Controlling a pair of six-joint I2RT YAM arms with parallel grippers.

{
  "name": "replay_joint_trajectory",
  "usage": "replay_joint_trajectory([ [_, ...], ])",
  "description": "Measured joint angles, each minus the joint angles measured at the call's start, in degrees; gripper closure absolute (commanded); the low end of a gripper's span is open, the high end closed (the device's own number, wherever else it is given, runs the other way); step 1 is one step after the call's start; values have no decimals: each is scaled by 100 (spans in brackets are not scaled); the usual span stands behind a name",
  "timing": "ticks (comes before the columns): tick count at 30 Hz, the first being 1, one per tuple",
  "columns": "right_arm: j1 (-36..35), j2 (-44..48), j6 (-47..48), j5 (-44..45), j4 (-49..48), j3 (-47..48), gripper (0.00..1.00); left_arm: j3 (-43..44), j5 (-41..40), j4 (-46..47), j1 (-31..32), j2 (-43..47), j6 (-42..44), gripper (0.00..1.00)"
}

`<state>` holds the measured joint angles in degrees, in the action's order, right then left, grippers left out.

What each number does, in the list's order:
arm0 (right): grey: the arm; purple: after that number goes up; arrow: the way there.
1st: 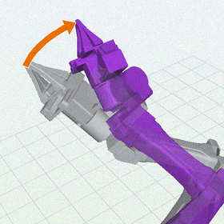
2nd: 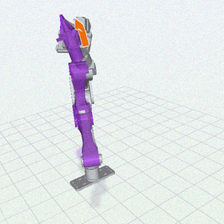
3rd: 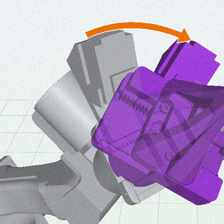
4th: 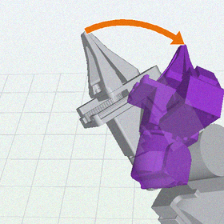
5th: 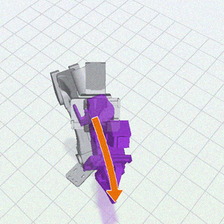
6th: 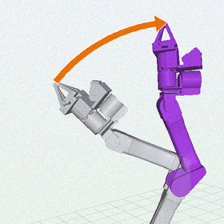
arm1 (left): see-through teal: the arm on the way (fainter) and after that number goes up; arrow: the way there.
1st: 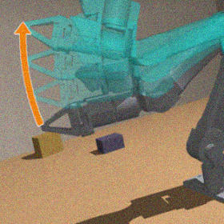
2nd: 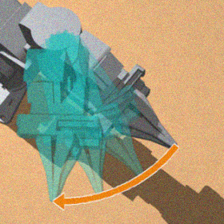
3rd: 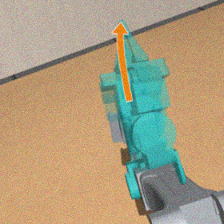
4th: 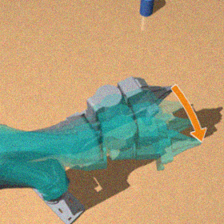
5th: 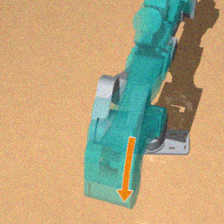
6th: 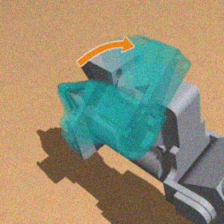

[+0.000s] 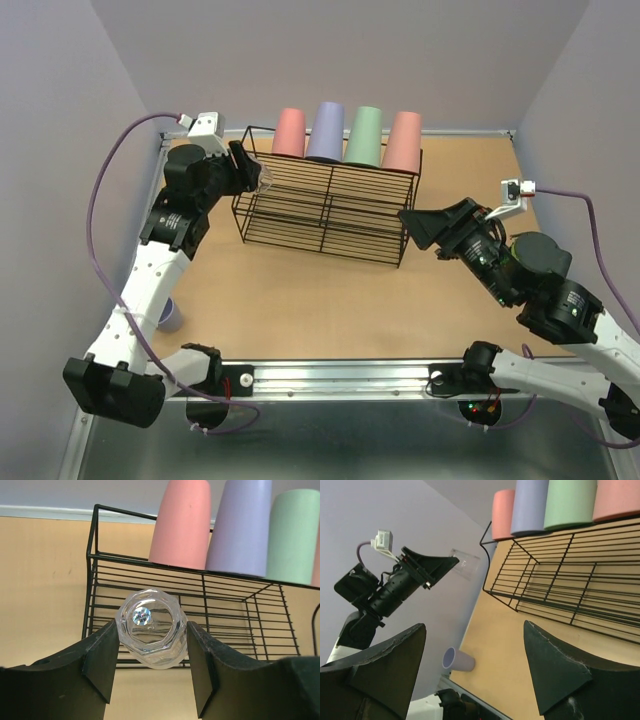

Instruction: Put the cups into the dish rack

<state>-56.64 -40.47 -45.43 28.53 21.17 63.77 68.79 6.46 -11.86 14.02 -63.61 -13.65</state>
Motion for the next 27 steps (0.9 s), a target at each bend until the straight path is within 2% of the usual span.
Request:
replay_joint_trajectory([
  [13,0,-98,-57,149,592,55,16,-323,-807,610,476,-896,520,100],
  [27,0,-188,-48,317,782,111,16,-560,-1438,1047,509,-1384,745,100],
])
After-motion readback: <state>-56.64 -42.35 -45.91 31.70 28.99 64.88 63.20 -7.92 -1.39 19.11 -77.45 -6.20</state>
